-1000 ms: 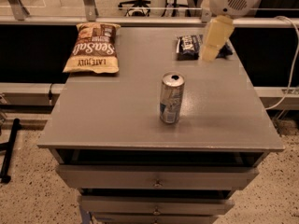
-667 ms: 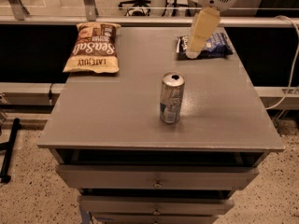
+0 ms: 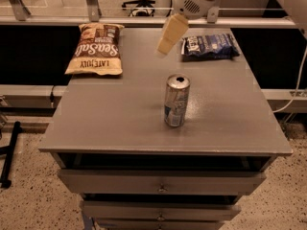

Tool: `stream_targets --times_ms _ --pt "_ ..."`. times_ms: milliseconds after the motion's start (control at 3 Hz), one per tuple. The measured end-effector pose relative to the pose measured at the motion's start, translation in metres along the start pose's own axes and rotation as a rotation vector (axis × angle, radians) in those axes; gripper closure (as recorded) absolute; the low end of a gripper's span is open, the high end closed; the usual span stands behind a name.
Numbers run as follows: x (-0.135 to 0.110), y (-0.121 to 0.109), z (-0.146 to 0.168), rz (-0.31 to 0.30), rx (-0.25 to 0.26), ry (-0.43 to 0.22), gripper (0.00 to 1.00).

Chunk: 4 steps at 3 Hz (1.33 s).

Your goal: Move brown chip bag near blue chip bag

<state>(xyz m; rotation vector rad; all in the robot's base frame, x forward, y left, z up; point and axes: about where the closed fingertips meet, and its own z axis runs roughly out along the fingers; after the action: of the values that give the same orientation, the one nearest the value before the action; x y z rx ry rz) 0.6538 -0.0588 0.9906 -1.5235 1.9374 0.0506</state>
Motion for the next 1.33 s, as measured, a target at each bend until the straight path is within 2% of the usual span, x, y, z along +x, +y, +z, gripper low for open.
stream_targets --times_ms 333,667,1000,1333 --pt "-0.024 0.015 0.041 0.089 -0.057 -0.106 0.00" --pt "-0.024 0.015 0.041 0.089 -0.057 -0.106 0.00" --pt "-0.028 0.012 0.051 0.102 -0.058 -0.156 0.00" --pt "-0.040 -0.005 0.082 0.143 -0.087 -0.268 0.00"
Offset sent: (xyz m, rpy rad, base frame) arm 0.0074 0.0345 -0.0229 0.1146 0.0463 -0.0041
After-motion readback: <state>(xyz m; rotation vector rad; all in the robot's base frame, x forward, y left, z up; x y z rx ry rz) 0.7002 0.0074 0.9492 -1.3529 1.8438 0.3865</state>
